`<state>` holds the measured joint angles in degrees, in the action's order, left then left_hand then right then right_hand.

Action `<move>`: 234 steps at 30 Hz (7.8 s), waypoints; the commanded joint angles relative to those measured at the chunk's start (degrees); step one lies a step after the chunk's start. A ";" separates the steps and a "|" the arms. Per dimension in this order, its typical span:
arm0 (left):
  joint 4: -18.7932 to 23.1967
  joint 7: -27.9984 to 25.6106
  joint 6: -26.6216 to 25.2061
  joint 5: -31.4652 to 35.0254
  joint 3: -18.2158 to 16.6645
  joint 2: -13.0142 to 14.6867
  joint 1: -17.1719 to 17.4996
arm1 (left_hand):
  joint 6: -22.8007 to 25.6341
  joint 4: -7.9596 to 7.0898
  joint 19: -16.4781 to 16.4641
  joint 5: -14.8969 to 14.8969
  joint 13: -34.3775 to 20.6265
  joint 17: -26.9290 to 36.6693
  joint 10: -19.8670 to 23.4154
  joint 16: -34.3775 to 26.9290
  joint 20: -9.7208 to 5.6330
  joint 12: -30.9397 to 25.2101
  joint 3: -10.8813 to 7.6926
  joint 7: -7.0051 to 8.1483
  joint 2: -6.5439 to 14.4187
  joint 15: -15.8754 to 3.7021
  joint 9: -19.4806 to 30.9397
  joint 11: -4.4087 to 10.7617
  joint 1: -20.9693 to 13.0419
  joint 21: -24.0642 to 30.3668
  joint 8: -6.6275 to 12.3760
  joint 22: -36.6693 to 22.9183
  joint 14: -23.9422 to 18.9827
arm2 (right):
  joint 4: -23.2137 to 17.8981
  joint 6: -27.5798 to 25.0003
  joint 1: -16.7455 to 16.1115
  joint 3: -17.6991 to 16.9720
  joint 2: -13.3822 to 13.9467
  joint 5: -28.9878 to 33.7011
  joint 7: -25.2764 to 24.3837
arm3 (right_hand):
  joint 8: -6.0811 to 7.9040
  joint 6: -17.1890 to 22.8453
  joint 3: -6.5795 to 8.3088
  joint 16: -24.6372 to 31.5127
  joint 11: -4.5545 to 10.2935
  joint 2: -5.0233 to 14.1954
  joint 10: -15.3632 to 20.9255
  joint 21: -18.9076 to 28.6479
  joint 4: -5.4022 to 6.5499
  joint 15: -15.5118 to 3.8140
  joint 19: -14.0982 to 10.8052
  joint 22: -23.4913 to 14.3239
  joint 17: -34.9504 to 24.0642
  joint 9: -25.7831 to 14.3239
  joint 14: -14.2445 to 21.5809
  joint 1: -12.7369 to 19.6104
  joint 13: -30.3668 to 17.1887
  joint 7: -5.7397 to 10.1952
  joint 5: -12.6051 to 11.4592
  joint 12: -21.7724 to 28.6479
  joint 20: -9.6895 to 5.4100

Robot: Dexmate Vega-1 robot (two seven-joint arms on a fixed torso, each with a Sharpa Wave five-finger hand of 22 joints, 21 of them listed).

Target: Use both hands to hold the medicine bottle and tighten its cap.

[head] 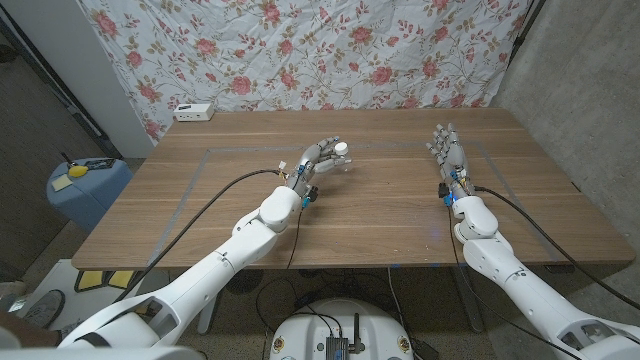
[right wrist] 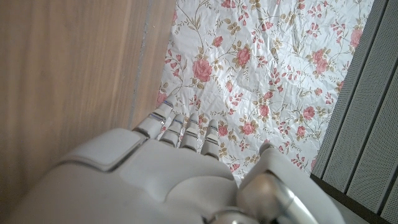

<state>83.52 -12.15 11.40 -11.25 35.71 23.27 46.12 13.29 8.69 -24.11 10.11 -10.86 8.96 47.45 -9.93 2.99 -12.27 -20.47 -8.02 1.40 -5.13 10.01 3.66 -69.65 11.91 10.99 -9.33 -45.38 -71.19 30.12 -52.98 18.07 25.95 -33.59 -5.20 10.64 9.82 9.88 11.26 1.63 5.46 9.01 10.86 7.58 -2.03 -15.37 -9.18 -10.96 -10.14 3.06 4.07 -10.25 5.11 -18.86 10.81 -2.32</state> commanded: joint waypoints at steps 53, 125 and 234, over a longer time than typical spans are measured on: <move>13.53 -1.64 -19.34 -3.09 1.25 2.75 -1.57 | 0.37 0.00 -13.06 0.29 -0.53 0.10 6.56 0.06 6.88 0.33 -3.05 -2.22 -1.45 -4.15 0.16 3.54 0.06 -0.79 0.29 -0.18 -2.47 | -22.58 -17.73 -2.52 1.67 14.19 14.49 -6.50 | 0.12 -0.03 -0.11 0.05 -0.07 -0.38 0.79 -0.11 -0.64 -1.30 -0.73 -0.31 -0.04 -0.14 0.55 0.13 -0.24 -0.71 -0.45 0.14 -3.20; 6.60 -0.05 -14.66 8.29 6.31 0.84 -7.30 | 0.82 -0.26 -11.69 0.58 -0.58 0.11 8.84 0.02 6.15 0.07 -4.28 -1.62 -1.16 -5.12 0.16 4.00 0.85 -1.38 -0.06 -0.14 -3.97 | -53.35 -62.24 11.41 11.66 29.45 34.90 3.29 | 1.99 10.54 3.05 0.78 -4.40 -4.05 11.54 0.60 -14.19 0.62 -11.02 -0.51 0.29 -0.70 11.71 17.24 -0.90 -4.11 2.71 1.47 -0.47; 1.56 0.69 -11.14 14.94 8.37 -1.08 -10.20 | 0.45 -0.17 -9.74 0.62 -0.69 0.09 8.77 0.23 5.31 0.61 -6.32 0.02 -1.28 -5.45 0.16 4.34 2.16 -1.51 -0.21 -0.15 -4.25 | -46.74 -72.06 32.36 32.59 21.02 62.07 36.76 | 6.50 22.55 8.31 0.93 -6.47 -8.75 8.19 0.75 -17.20 3.69 -11.51 -0.65 -0.20 -3.23 11.74 36.51 -1.74 -7.03 8.30 1.23 3.22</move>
<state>86.56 -11.79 -0.19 3.62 43.71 22.71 36.90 13.51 9.24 -34.05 10.19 -11.29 8.96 49.37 -9.46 8.39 -11.28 -25.43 -8.17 -0.48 -6.21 10.00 1.77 -67.31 10.36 10.76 -9.35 -49.11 -119.09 -43.14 -20.15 51.00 47.94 26.67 31.70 16.75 31.84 17.79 11.88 -5.02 -3.38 16.70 11.24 -9.65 1.74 -26.35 -9.76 -11.08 -13.21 14.44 40.06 -11.87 -1.95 -10.58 11.71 1.04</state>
